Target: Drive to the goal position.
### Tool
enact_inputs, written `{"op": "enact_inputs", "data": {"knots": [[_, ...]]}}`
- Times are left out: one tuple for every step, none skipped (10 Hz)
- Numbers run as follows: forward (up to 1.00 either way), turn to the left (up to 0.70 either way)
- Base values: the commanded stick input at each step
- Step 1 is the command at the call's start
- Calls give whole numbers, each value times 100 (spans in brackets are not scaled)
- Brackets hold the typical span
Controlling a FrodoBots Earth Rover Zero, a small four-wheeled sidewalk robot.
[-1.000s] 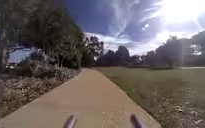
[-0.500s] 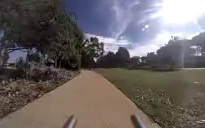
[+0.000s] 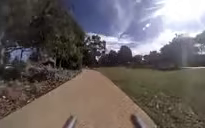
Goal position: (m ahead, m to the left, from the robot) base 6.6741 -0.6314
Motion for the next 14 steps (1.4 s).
{"op": "enact_inputs", "data": {"knots": [[100,0],[100,0],[100,0],[100,0],[100,0],[100,0],[100,0],[100,0],[100,0],[100,0],[100,0],[100,0],[100,0],[100,0]]}}
